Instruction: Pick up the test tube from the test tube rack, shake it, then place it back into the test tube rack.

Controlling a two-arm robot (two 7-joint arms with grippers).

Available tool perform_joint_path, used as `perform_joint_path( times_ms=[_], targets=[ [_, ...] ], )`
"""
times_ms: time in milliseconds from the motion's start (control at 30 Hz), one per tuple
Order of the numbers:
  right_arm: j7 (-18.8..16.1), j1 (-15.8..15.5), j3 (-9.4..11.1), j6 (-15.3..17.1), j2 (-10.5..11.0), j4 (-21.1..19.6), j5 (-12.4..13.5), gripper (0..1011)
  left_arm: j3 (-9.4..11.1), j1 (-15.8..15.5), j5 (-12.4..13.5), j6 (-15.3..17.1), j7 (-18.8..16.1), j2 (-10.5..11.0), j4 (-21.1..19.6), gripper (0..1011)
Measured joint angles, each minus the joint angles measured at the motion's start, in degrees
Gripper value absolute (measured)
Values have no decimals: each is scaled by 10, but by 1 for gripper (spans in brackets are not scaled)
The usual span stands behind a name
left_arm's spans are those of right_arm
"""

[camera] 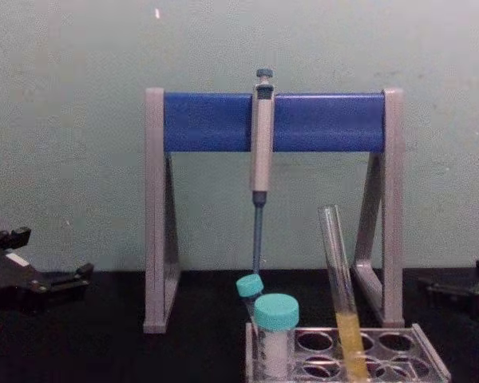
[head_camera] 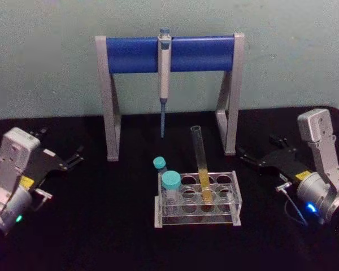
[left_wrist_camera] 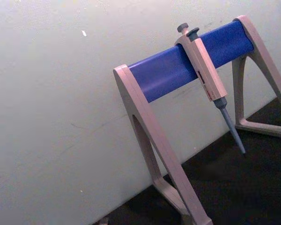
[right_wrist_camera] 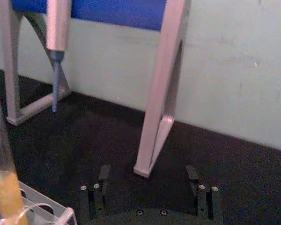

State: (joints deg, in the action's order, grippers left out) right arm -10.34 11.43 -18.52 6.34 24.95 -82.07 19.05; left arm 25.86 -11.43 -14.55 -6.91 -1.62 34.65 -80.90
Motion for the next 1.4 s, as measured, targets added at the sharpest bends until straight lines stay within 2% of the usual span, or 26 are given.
perform_joint_path(
  times_ms=[233, 1400],
  targets=[
    [0, -1, 11, 8, -10, 15, -2, 1000, 0, 0, 0, 0, 0, 0, 0, 1001],
    [-3, 0, 7, 6, -8, 13, -2, 1000, 0, 0, 0, 0, 0, 0, 0, 1001]
  ],
)
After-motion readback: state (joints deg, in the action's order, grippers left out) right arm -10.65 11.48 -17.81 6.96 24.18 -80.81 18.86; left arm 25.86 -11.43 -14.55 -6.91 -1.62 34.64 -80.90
